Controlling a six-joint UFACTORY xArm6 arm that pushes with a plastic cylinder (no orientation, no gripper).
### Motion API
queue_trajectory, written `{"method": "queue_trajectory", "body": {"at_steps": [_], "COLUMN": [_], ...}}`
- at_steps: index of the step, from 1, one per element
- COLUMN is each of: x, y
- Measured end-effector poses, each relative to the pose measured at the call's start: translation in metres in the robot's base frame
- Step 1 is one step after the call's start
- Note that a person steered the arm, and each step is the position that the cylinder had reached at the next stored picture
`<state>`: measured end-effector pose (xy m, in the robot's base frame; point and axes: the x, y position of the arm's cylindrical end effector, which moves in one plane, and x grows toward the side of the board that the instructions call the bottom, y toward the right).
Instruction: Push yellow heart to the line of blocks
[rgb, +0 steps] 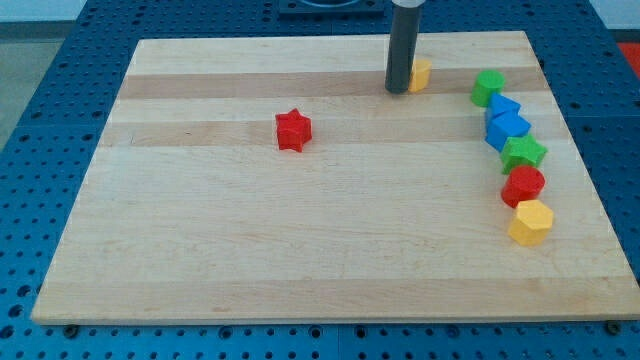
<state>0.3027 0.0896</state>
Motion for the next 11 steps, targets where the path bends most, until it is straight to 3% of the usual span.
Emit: {"method": "queue_trajectory", "body": {"at_steps": [4,7,11], "x": [-0.027,-0.075,-0.039], "y": [0.018,0.031,0.042]}}
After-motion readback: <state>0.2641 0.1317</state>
